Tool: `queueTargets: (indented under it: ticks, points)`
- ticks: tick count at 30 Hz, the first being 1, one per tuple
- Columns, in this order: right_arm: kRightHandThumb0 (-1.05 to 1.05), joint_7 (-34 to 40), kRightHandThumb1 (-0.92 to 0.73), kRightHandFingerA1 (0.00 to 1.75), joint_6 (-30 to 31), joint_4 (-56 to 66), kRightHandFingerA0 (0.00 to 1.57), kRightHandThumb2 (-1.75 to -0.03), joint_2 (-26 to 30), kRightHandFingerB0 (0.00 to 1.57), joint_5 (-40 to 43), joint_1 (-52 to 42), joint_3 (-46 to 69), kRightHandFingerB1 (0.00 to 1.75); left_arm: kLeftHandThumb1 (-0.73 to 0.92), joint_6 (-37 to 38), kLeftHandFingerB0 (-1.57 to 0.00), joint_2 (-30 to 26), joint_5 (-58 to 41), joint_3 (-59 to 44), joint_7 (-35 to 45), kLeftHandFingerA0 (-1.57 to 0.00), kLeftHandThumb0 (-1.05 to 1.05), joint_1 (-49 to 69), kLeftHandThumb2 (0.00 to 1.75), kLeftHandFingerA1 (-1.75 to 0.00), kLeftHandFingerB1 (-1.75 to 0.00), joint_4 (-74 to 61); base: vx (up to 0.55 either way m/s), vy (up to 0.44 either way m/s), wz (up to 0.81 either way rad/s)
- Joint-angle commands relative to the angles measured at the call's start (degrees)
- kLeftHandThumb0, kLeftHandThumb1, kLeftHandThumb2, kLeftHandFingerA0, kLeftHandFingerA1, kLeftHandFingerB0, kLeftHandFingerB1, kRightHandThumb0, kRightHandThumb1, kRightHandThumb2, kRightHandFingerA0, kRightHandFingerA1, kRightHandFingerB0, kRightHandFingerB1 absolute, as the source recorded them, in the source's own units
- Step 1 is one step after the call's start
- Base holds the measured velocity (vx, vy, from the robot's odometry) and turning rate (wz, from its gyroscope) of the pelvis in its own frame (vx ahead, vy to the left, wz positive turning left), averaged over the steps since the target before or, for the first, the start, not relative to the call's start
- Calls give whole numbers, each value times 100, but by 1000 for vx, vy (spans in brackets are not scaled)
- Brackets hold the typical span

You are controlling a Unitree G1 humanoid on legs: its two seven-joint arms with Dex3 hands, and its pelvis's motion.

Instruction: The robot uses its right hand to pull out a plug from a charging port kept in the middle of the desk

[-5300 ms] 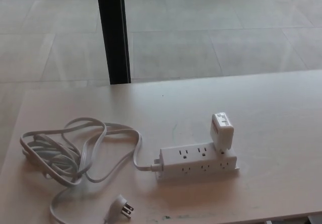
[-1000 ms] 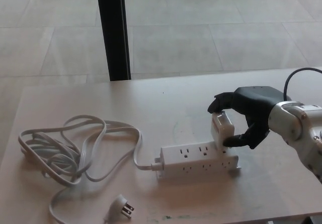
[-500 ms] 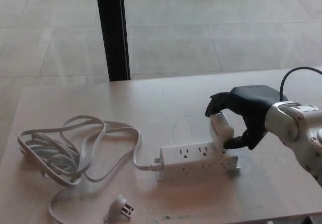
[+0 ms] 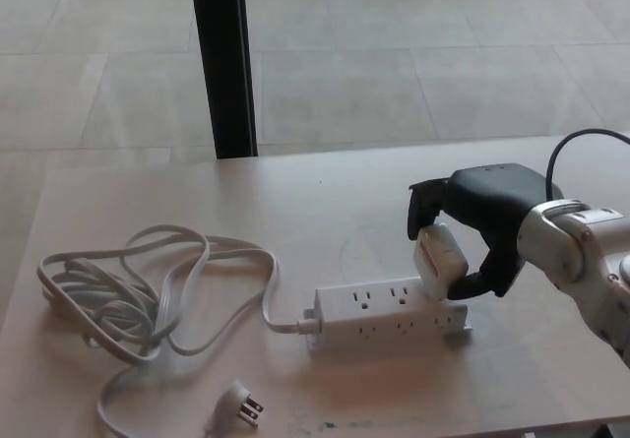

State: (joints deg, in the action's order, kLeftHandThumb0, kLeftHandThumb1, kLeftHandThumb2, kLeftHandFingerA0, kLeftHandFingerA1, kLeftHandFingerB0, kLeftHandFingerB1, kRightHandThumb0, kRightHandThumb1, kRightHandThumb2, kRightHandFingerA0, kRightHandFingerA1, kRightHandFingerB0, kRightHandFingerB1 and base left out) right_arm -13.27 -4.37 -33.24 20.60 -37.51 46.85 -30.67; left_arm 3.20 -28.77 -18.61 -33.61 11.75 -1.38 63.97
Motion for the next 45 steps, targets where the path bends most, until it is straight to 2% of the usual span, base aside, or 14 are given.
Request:
queueTargets:
  ticks: [1,6,14,15,18,19,21,25,27,35,39,40,41,45]
  points:
    - [-24,343,-50,175,-148,-93,89,-89,-5,79,-85,-202,63,149,88,98,-77,6,-64,-37,-117,-94,-105,18,69,-66,-59,2,0,0,0]
    - [-25,317,-48,175,-39,-84,89,-109,-109,78,93,-156,361,154,88,85,-74,-4,-77,-33,-53,-93,-105,50,71,-66,-58,1,0,0,0]
    - [-24,168,-50,175,82,-45,83,-87,-5,73,134,258,662,148,90,125,-75,-2,-63,-27,-94,-97,-105,46,73,-64,-56,20,0,0,0]
    - [-26,79,-57,175,162,-7,85,-85,35,79,170,397,761,106,89,126,-75,0,-73,-33,-80,-97,-105,49,75,-65,-58,20,0,0,0]
    - [-24,55,-53,175,81,10,87,-87,117,84,289,594,995,110,90,121,-75,1,-95,-45,-25,-96,-105,63,72,-65,-58,14,0,0,0]
    - [-25,12,-50,175,96,12,87,-88,131,83,295,627,1032,131,89,126,-74,1,-95,-46,-18,-92,-105,64,71,-65,-58,18,0,0,0]
    - [-28,-135,-51,172,170,76,88,-94,291,91,332,792,1224,75,88,75,-75,-5,-126,-76,-39,-92,-105,97,72,-65,-58,-33,0,0,0]
    - [-27,-69,-46,172,-24,59,91,-99,509,96,375,740,1370,86,88,68,-75,-44,-130,-100,-1,-93,-105,119,84,-65,-58,2,0,0,0]
    - [-28,-122,-49,175,-20,70,92,-98,605,97,384,705,1407,109,89,110,-75,-44,-125,-112,5,-95,-105,139,72,-65,-58,15,0,0,0]
    - [-30,-92,-46,169,-265,-4,94,-112,1048,98,653,96,1701,110,86,151,-79,-16,-107,-123,-95,-97,-105,136,72,-65,-59,43,0,0,0]
    - [-30,-137,-50,159,-306,-28,93,-100,1209,95,514,-381,1578,110,87,126,-77,-35,-156,-170,-56,-94,-105,142,77,-63,-57,6,0,0,0]
    - [-36,-215,-46,150,-189,-21,107,-101,1230,97,443,-512,1511,110,88,129,-76,-53,-157,-177,-46,-95,-105,125,76,-63,-57,30,0,0,0]
    - [-30,-169,-51,161,-219,-35,93,-101,1239,95,418,-562,1484,106,89,127,-75,-57,-160,-179,-36,-93,-105,121,73,-63,-57,36,0,0,0]
    - [-26,327,-56,170,-478,-200,95,-79,1360,91,-79,-803,1100,102,88,165,-75,-48,-135,-160,1,-92,-105,145,72,-63,-57,35,0,0,0]
